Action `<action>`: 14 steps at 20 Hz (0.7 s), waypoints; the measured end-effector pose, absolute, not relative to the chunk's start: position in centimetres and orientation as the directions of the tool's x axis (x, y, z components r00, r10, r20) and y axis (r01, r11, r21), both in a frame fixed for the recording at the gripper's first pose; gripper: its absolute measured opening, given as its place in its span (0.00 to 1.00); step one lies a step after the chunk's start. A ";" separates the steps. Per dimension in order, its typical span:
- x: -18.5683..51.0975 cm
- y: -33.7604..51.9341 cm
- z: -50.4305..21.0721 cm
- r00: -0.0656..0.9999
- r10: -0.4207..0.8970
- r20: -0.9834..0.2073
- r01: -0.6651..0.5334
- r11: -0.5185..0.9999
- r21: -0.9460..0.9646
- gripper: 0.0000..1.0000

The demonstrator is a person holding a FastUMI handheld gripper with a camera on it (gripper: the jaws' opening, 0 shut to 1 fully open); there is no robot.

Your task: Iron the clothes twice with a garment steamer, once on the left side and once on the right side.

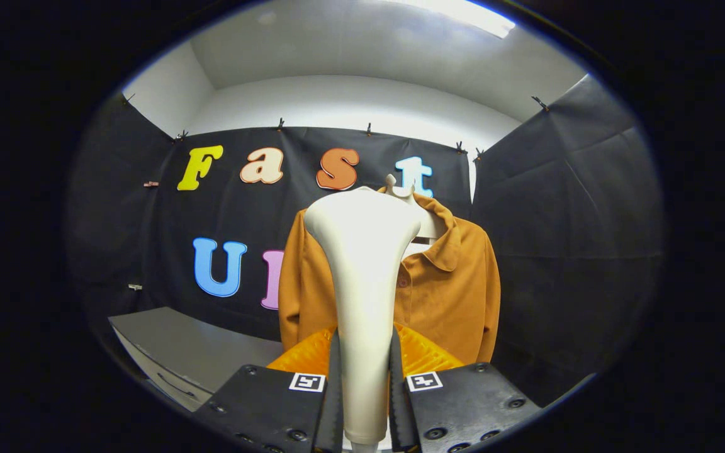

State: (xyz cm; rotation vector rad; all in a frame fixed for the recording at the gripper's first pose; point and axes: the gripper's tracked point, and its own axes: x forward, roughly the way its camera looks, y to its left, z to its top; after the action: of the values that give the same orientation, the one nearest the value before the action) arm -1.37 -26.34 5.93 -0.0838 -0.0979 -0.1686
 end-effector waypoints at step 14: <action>-0.8 -22.2 7.1 0.987 -0.098 0.124 0.109 0.990 -0.093 0.32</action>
State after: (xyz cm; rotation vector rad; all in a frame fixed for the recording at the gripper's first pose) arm -0.79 -22.16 7.11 -0.0998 -0.1196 -0.1041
